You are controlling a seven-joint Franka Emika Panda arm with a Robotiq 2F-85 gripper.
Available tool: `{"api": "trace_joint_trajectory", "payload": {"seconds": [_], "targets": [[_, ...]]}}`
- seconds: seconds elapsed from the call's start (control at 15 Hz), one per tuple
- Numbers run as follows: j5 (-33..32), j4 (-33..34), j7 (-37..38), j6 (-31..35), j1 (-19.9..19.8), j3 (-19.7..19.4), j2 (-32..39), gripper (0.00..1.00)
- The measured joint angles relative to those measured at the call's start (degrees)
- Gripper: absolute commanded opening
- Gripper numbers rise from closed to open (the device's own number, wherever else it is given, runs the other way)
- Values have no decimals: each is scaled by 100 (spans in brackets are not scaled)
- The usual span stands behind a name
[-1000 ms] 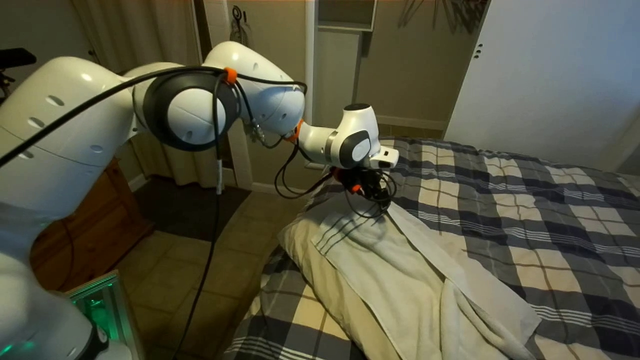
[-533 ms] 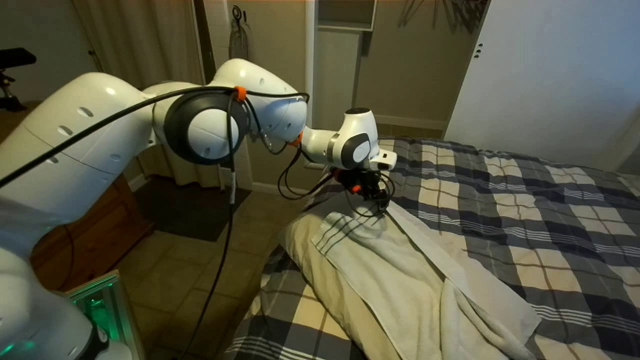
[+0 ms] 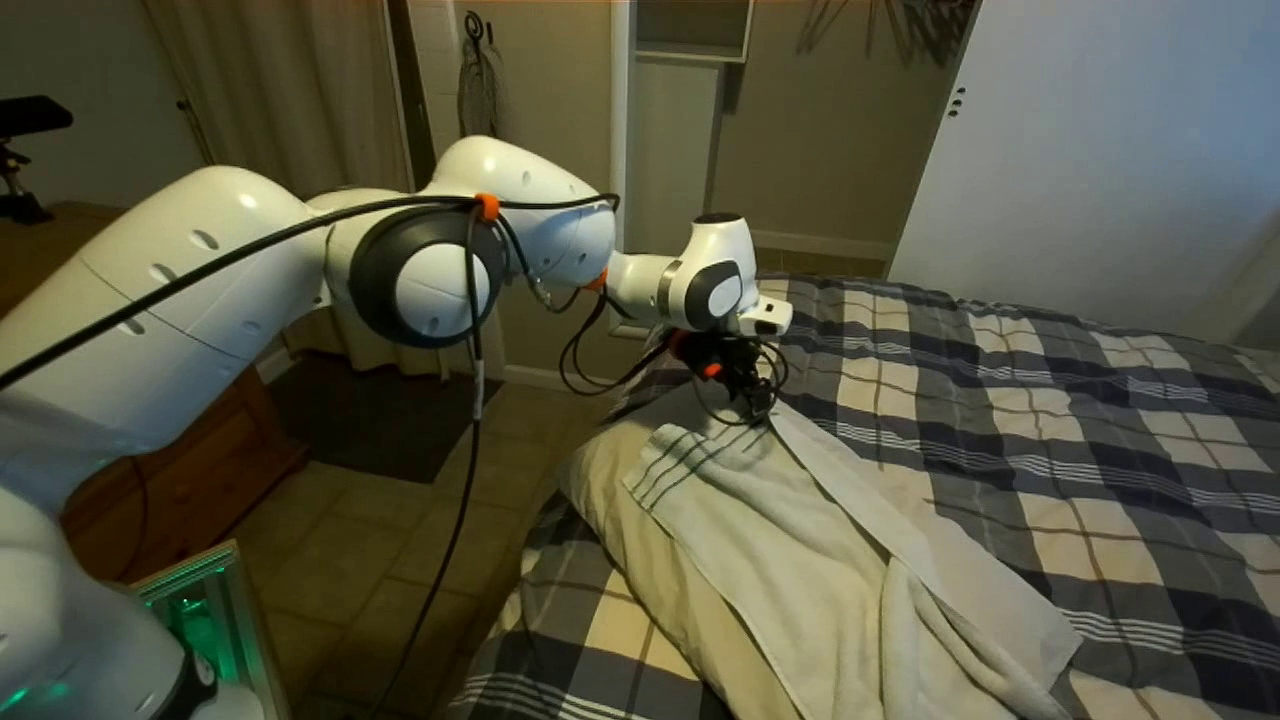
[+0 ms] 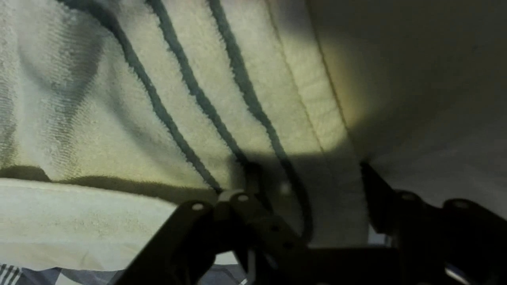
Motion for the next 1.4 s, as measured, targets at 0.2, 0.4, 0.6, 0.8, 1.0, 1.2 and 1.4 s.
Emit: {"api": "trace_joint_trajectory", "payload": {"seconds": [0.2, 0.4, 0.6, 0.8, 1.0, 1.2, 1.4], "targets": [[0, 222, 31, -259, 37, -17, 39, 13], [0, 402, 68, -408, 67, -52, 44, 0], [0, 577, 73, -521, 77, -58, 48, 1], [0, 729, 73, -620, 98, -58, 53, 1], [0, 886, 73, -735, 145, -57, 71, 1], [-2, 1076, 73, -766, 228, -56, 114, 1], [-5, 1372, 73, -766, 302, -57, 264, 1]]}}
